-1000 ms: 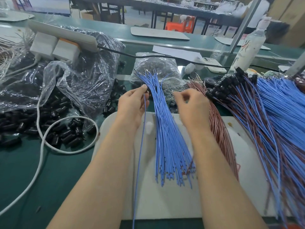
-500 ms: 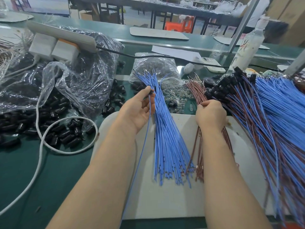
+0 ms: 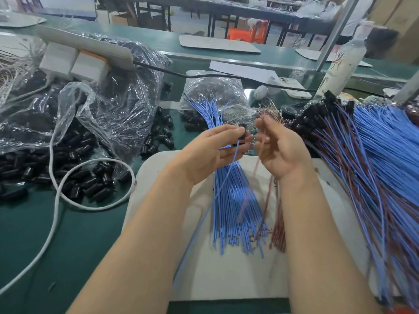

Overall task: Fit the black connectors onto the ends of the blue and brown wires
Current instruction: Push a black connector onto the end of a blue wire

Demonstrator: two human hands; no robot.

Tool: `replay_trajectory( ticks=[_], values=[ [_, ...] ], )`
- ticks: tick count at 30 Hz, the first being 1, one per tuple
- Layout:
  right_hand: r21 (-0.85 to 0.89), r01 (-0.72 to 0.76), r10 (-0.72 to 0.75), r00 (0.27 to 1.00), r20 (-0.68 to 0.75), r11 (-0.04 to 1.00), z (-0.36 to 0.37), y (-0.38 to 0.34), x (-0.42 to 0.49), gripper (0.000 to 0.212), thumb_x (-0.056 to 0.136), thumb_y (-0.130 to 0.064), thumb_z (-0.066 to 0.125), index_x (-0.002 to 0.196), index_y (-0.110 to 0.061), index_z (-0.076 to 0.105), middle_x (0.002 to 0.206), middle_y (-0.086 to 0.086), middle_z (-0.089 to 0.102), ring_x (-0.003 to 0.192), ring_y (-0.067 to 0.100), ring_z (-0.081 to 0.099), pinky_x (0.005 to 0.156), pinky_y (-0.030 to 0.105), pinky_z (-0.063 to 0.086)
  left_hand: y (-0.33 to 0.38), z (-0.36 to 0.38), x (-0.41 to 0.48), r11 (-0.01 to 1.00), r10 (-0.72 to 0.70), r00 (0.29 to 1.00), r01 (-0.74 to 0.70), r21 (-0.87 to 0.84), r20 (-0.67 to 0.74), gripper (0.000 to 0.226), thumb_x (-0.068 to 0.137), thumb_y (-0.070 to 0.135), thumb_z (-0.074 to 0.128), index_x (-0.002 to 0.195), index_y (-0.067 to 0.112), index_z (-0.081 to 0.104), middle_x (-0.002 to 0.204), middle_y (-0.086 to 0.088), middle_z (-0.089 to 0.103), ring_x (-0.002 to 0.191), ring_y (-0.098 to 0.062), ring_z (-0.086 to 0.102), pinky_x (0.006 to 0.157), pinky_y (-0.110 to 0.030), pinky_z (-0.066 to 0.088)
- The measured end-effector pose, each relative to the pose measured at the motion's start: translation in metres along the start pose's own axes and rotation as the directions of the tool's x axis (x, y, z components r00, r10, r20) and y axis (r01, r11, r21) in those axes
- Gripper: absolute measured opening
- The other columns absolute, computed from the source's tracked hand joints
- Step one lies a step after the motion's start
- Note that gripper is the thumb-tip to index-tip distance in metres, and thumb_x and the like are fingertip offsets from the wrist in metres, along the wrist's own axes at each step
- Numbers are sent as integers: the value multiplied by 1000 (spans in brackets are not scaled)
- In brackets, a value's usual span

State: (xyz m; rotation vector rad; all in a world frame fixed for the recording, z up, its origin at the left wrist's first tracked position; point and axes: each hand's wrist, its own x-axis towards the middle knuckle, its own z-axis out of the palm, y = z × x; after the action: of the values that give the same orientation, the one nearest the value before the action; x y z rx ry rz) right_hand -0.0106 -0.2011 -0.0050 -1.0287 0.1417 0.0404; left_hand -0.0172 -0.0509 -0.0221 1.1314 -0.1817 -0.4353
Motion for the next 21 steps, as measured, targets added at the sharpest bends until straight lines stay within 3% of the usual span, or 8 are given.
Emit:
replay_trajectory(
  ticks=[3, 5, 7, 9, 11, 13, 16, 21],
  values=[
    [57, -71, 55, 969, 242, 996, -1, -3, -6, 14, 94, -8, 45, 94, -7, 59, 63, -3, 65, 36, 0, 42, 34, 7, 33, 0, -1, 0, 999, 13, 1000, -12, -39, 12, 9, 86, 21, 62, 93, 15, 62, 100, -5, 69, 96, -23, 67, 91, -31, 54],
    [81, -93, 42, 873, 487, 992, -5, -4, -11, 20, 89, -13, 47, 97, -8, 64, 62, -3, 63, 35, -1, 43, 33, 6, 30, 1, -3, 1, 998, 38, 998, -41, -53, -54, 6, 89, 20, 60, 91, 15, 63, 98, -3, 69, 94, -20, 68, 85, -29, 56],
    [121, -106, -11, 706, 708, 987, -7, -5, -16, 18, 89, -15, 54, 97, -8, 68, 62, 0, 63, 36, 0, 43, 35, 10, 26, 2, -5, 2, 997, 51, 990, -59, -59, -128, 8, 92, 21, 58, 90, 16, 64, 96, 1, 69, 88, -15, 68, 80, -27, 56],
    [165, -115, -46, 668, 742, 980, -3, -6, -17, 14, 89, -16, 59, 97, -9, 68, 63, 2, 63, 38, 2, 42, 37, 11, 29, 4, -6, 3, 994, 47, 986, -61, -87, -159, 10, 94, 22, 56, 89, 17, 63, 95, 1, 69, 82, -12, 68, 78, -26, 56],
    [235, -32, -98, 849, 520, 971, 1, -5, -13, 13, 89, -16, 55, 93, -13, 67, 64, 1, 64, 42, 3, 49, 40, 10, 37, 5, -7, 2, 994, 30, 989, -45, -99, -147, 12, 94, 23, 54, 90, 16, 62, 98, -1, 70, 82, -11, 68, 76, -26, 57],
    [196, 174, -194, 977, 87, 965, 1, -5, -9, 14, 95, -12, 49, 92, -15, 62, 66, 2, 65, 47, 6, 53, 45, 12, 44, 4, -6, 0, 997, 14, 995, -21, -79, -98, 12, 94, 23, 54, 89, 16, 62, 104, -4, 69, 88, -15, 69, 79, -28, 58],
    [125, 371, -325, 902, -284, 920, -7, -5, -3, 18, 101, -11, 41, 93, -16, 56, 69, 2, 67, 54, 9, 57, 52, 17, 48, 3, -3, -3, 1000, -18, 1000, 18, -2, 1, 12, 94, 18, 55, 86, 15, 63, 107, -11, 70, 90, -22, 69, 83, -31, 57],
    [224, 409, -329, 888, -322, 885, -11, -5, 0, 14, 101, -13, 42, 97, -15, 55, 76, 4, 68, 60, 11, 59, 58, 19, 50, 1, -1, -4, 998, -29, 1000, 29, 63, 0, 10, 93, 10, 56, 85, 10, 61, 81, -7, 71, 57, -6, 61, 58, -15, 53]
  ],
)
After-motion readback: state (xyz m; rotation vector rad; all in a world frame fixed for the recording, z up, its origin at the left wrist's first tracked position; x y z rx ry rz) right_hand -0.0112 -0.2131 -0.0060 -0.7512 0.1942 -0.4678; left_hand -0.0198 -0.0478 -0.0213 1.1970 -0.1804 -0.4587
